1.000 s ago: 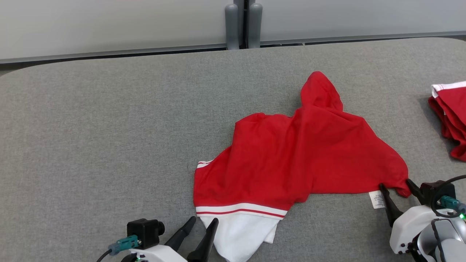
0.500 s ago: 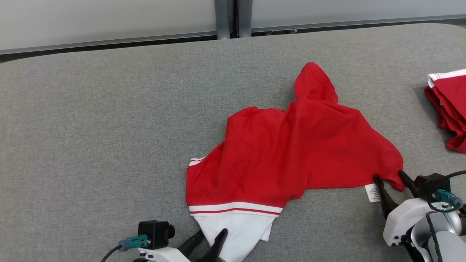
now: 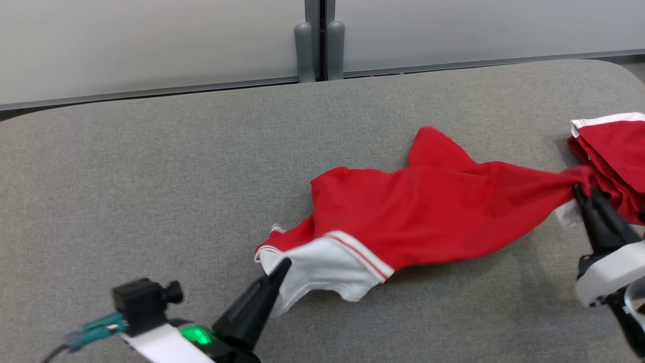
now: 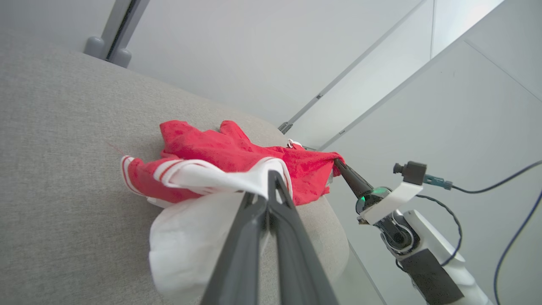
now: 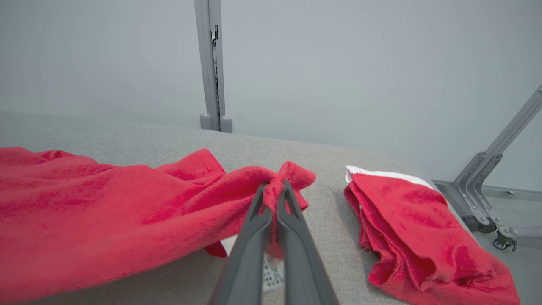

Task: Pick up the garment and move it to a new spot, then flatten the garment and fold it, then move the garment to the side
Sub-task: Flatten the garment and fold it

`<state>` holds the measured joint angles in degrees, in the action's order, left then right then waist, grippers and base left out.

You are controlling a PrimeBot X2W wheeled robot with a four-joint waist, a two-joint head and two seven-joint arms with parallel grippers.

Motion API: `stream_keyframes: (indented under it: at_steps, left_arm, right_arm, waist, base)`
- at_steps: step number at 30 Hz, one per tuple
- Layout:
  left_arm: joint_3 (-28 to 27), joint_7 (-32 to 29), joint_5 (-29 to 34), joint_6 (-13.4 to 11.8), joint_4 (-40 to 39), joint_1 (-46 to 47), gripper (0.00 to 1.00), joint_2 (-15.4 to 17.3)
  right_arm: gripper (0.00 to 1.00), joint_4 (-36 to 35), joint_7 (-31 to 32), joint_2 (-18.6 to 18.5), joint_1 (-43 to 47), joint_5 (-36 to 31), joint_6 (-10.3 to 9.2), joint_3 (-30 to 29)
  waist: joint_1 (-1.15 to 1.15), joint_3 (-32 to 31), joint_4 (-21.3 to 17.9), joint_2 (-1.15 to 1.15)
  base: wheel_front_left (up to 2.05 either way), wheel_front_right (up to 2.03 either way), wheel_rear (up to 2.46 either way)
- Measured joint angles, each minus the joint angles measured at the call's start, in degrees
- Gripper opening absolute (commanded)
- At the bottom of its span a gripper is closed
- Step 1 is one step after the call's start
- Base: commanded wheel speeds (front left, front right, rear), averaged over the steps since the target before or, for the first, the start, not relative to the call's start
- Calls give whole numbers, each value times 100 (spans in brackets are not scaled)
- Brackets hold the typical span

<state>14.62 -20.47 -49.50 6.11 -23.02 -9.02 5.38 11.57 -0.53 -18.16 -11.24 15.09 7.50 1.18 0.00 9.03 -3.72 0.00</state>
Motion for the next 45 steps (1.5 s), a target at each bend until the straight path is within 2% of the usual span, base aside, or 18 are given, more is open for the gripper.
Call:
stream_keyframes:
  at_steps: [5,8,11,15,19,22,26,32,35,39,43,45]
  left_arm:
    - [-300,-339,-296,-264,-1156,424,0,92]
    - [-533,-622,-374,-457,-1416,1069,0,197]
    - [-835,-897,-401,-622,-1289,2084,0,375]
    - [-1155,-1201,-465,-831,-431,3816,0,536]
    - [-1156,-1429,-504,-902,809,5588,0,612]
    - [-1094,-1334,-265,-864,1827,6845,0,654]
    - [-1032,-762,254,-746,3183,8232,0,705]
    - [-892,464,842,-416,4722,9604,0,584]
    - [-848,1036,901,-205,5320,9897,0,419]
    - [-743,1557,792,13,5917,9787,0,211]
    - [-476,1873,587,108,5996,9117,0,142]
    - [-281,1962,255,114,5732,8591,0,108]
  right_arm:
    - [0,-1551,732,-363,83,82,0,-165]
    - [0,-2263,1171,-664,-149,256,0,-187]
    - [0,-2660,1579,-1061,-652,364,0,-211]
    - [0,-2688,2046,-1543,-1693,569,2,-32]
    - [0,-2181,2385,-1875,-3072,609,1,420]
    - [0,-1626,2473,-1838,-4258,559,0,793]
    - [0,-615,2204,-1407,-5738,226,1,1215]
    - [0,875,1235,-771,-7277,-454,0,1460]
    - [0,1493,723,-595,-7627,-616,0,1689]
    - [0,2114,83,-488,-7538,-538,0,1926]
    - [0,2372,-565,-641,-6892,-360,0,2207]
    - [0,2403,-890,-798,-6383,-274,0,2284]
  waist:
    - [0,57,-8,0]
    - [0,190,7,0]
    - [0,381,48,0]
    - [0,726,142,0]
    - [0,1176,244,0]
    - [0,1546,331,0]
    - [0,2031,445,0]
    - [0,2538,619,0]
    - [0,2723,708,0]
    - [1,2825,823,0]
    - [1,2773,840,0]
    - [1,2685,831,0]
  base:
    - [0,0,0]
    - [0,0,0]
    - [0,0,0]
    - [0,0,0]
    - [0,0,0]
    - [0,0,0]
    - [0,0,0]
    - [0,0,0]
    - [0,0,0]
    - [0,0,0]
    - [0,0,0]
    - [0,0,0]
